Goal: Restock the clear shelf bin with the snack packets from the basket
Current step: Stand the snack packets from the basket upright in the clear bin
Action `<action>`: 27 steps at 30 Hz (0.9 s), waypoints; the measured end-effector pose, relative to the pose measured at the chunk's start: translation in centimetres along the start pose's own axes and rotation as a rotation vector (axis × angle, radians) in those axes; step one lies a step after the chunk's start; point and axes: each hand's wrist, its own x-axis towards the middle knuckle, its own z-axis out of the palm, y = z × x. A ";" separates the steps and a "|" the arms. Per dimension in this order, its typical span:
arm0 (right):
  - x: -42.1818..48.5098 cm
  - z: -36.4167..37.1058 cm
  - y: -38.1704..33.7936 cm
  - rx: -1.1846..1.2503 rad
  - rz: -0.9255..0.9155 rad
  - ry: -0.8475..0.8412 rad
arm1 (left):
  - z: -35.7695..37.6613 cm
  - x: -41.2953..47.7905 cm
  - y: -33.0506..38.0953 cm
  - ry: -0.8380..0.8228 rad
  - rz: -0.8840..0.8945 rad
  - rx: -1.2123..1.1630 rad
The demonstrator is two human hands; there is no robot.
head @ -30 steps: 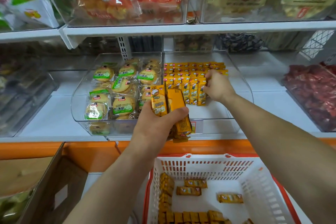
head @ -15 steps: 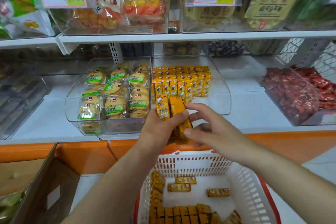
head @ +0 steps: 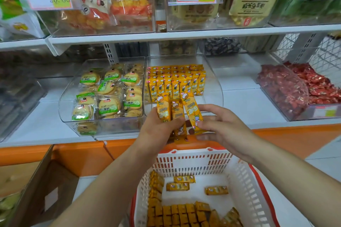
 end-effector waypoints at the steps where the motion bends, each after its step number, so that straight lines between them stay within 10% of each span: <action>1: 0.1 0.0 0.0 0.000 0.001 0.000 | 0.0 0.1 0.0 -0.001 0.001 0.003; 9: 1.8 -0.7 -0.5 -0.110 -0.108 0.138 | -0.9 0.3 0.6 0.063 -0.004 0.016; 17: 11.0 -3.6 -4.2 -0.860 -0.316 0.345 | -3.2 1.1 1.5 0.135 0.010 0.022; 27: 22.2 -4.0 -1.2 -1.162 -0.113 0.371 | -3.6 1.4 1.3 0.119 0.022 0.022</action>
